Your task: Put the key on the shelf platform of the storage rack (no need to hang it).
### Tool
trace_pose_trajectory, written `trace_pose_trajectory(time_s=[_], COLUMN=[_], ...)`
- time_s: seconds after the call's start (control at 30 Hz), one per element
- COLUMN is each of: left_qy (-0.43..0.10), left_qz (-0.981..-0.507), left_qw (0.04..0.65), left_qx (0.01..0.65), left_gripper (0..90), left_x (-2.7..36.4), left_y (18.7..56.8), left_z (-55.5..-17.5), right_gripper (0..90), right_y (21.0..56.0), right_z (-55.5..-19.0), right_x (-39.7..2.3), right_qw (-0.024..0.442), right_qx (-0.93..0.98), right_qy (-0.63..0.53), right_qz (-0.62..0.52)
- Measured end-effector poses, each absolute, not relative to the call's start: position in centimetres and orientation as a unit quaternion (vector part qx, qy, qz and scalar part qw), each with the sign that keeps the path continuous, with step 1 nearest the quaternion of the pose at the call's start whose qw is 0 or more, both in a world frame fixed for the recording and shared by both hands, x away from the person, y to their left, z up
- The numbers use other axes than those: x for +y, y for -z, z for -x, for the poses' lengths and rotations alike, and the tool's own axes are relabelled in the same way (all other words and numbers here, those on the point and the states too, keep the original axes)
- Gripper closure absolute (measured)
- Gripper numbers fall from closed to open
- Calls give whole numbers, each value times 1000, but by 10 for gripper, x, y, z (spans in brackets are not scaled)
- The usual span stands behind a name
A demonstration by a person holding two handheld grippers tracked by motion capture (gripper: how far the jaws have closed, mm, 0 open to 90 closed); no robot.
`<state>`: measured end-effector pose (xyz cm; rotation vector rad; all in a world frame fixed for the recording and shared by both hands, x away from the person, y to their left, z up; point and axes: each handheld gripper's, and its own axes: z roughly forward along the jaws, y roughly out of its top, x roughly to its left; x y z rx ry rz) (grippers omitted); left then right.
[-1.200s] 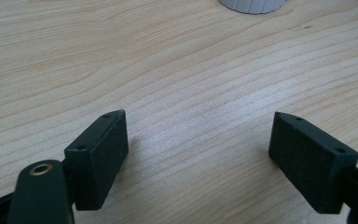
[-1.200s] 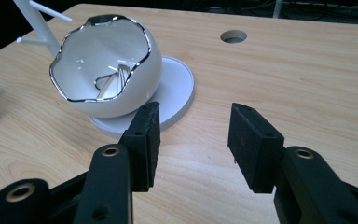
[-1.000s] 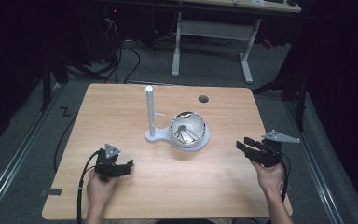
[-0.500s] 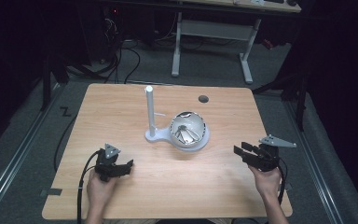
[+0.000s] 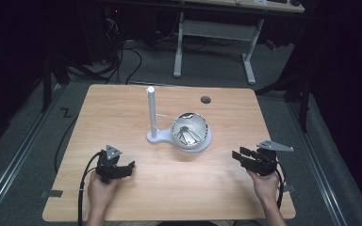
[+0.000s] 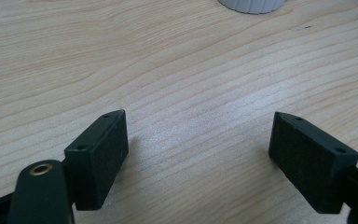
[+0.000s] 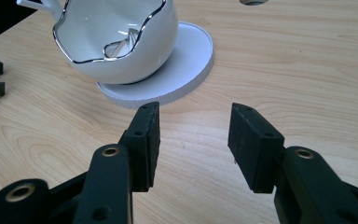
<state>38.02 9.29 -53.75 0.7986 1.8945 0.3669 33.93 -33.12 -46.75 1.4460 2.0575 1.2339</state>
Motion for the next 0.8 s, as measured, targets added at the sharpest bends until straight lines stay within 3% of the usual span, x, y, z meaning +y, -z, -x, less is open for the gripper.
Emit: trace_pose_trajectory(time_s=[0.8], left_qy=[-152], left_qz=[-330], left_qw=[502], left_qx=[785], left_gripper=[200], left_x=[93], left_y=[537], left_z=[-380], right_gripper=[543], right_y=[495], right_z=[-343], right_x=[-310], right_qw=[148], right_qx=[741], right_qy=[-414], right_qz=[-507])
